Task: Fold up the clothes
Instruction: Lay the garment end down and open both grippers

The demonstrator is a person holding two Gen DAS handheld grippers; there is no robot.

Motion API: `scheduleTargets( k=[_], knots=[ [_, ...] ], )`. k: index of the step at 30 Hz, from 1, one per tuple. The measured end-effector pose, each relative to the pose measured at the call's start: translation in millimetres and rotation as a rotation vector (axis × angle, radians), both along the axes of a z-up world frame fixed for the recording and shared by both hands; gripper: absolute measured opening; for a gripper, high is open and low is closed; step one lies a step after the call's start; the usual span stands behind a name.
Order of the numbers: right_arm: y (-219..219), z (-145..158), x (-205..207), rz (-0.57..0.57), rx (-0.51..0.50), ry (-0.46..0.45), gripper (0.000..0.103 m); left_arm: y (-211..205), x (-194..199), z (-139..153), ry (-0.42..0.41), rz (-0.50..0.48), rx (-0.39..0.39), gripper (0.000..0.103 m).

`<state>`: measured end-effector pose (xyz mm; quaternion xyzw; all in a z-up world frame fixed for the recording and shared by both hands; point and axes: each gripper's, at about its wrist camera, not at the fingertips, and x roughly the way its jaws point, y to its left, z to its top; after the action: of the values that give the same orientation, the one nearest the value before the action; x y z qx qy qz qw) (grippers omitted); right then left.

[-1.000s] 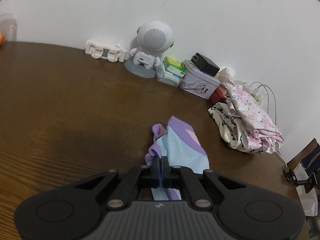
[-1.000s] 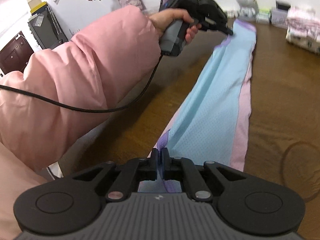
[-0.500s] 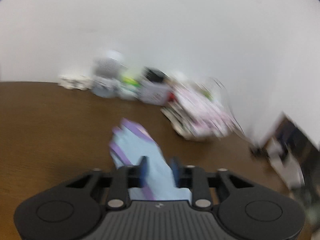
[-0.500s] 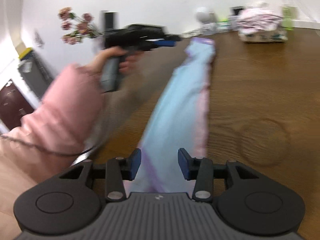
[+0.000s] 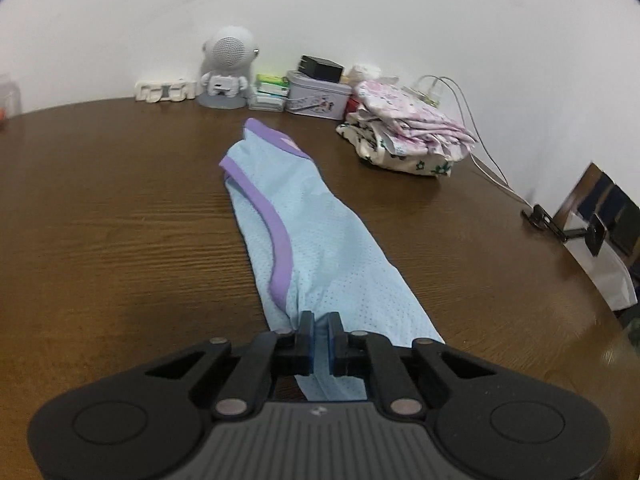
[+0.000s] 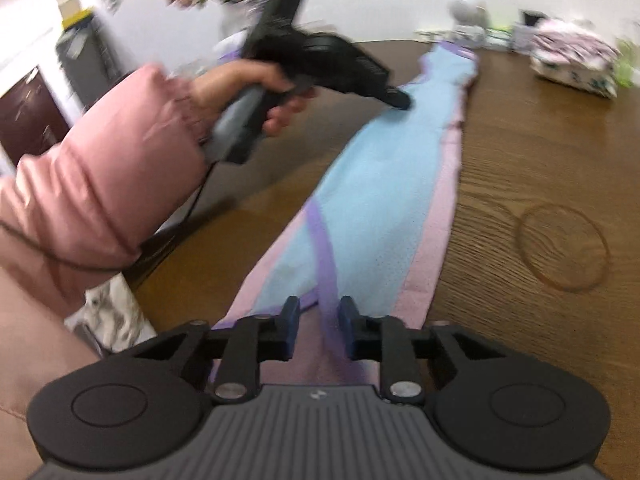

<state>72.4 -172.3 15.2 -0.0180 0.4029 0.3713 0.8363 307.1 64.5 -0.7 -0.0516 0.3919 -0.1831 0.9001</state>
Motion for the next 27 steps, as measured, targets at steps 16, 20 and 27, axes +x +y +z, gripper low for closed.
scheduleTargets(
  k=[16,20,27],
  knots=[
    [-13.3,7.3,6.0,-0.065,0.073,-0.058,0.032,-18.2,-64.4,30.9,-0.121,-0.089,-0.019,0.012],
    [-15.2,-6.4,7.7,-0.072,0.050,-0.048,0.032,-34.0,-98.5,23.3,-0.100,-0.142,0.055,0.010],
    [-12.1,-11.8,-6.7,-0.049,0.041,-0.047,0.032,-42.8,-121.5,-3.6,-0.096,-0.158,0.150,0.011]
  ],
)
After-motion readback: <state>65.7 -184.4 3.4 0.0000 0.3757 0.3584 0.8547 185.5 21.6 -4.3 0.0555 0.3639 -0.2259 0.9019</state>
